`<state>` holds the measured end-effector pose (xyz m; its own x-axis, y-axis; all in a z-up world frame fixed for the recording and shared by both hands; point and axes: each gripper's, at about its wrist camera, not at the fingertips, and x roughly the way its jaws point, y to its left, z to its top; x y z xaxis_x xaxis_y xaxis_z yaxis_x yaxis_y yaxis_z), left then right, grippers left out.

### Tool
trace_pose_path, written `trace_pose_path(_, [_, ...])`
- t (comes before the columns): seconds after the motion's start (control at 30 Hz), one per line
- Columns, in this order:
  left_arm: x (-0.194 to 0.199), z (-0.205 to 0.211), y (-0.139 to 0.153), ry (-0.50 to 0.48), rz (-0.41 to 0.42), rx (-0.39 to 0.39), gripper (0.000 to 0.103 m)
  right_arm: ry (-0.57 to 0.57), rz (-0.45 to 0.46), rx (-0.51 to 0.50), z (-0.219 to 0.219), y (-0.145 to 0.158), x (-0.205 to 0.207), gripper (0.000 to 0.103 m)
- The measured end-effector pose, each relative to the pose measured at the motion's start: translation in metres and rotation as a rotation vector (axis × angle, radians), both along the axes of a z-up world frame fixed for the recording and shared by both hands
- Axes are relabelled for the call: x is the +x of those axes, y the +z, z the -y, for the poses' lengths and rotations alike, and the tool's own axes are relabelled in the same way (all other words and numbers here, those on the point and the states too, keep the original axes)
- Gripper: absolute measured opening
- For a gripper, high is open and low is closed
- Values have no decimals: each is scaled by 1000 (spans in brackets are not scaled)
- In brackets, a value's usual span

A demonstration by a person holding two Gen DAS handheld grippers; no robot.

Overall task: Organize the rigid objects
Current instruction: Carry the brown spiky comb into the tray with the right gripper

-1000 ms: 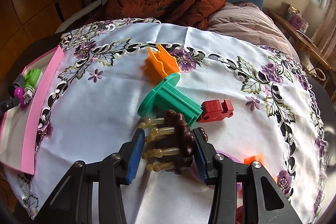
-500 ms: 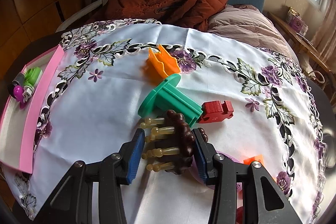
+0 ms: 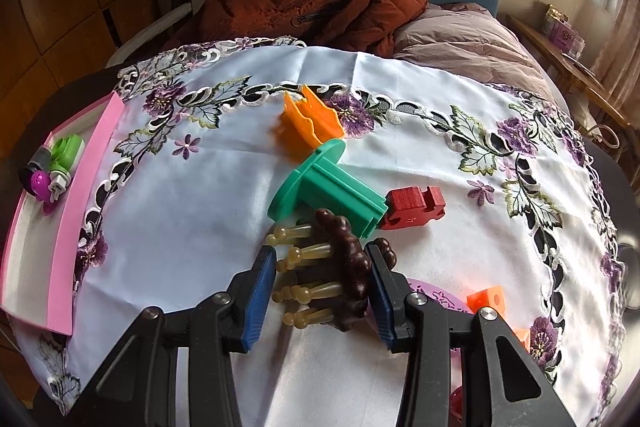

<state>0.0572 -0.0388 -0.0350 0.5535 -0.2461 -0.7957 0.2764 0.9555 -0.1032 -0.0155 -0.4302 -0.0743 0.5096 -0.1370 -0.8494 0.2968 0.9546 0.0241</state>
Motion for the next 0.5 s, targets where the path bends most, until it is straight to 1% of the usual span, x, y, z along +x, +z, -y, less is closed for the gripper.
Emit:
trace_pose_path(0.2, [-1, -9, 2, 8, 9, -18, 42, 33, 56, 15, -22, 24, -1, 45])
trace_pose_path(0.37, [-1, -16, 1, 18, -3, -29, 42, 119, 112, 27, -60, 49, 7, 45])
trace_pose_path(0.5, [0, -21, -2, 31, -14, -34, 42, 211, 156, 48, -101, 67, 16, 45])
